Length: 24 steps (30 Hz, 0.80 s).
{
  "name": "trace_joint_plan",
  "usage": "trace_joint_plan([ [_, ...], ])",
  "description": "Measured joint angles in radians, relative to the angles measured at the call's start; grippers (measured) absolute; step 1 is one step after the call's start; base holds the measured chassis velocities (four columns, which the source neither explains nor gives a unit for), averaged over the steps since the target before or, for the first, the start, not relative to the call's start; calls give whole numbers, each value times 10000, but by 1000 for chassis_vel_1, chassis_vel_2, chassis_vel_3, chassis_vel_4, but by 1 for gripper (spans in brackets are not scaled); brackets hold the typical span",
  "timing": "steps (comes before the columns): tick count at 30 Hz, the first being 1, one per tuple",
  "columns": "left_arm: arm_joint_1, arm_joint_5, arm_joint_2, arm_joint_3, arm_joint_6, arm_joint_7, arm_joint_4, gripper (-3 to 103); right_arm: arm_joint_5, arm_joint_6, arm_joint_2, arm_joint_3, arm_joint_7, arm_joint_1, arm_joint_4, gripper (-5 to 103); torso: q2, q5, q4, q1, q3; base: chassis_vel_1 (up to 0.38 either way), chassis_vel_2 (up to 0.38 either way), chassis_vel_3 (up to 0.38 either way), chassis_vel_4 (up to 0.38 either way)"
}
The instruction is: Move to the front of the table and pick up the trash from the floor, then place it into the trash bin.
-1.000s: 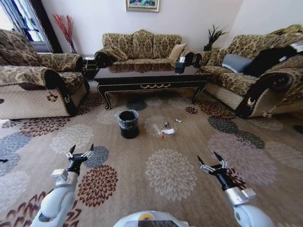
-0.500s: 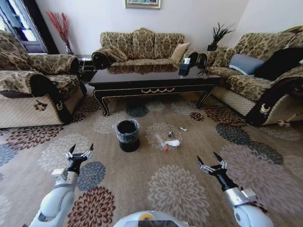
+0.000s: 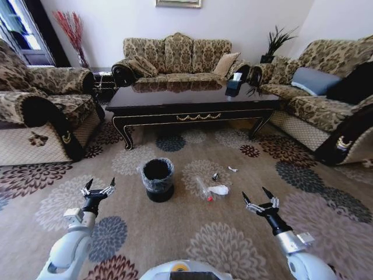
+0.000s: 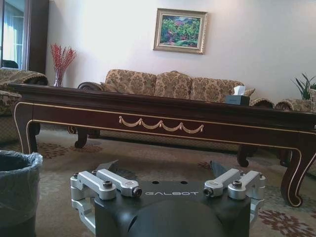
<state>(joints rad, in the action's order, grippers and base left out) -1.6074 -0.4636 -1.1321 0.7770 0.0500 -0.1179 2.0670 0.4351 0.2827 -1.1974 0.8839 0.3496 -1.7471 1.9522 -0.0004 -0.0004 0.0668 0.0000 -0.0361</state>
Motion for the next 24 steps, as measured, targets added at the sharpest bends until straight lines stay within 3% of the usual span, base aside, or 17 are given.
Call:
trace_joint_plan([
  [15, -5, -6, -3, 5, -2, -6, -23, 100, -133, 49, -87, 0, -29, -8, -13, 100, 1, 6, -1, 0, -3, -181, -10, 182, 11],
  [24, 12, -10, 25, 12, 115, -81, -47, 100, -363, 99, -158, -12, -135, -5, -48, 100, 2, 2, -3, -1, -1, -40, 6, 33, -9],
])
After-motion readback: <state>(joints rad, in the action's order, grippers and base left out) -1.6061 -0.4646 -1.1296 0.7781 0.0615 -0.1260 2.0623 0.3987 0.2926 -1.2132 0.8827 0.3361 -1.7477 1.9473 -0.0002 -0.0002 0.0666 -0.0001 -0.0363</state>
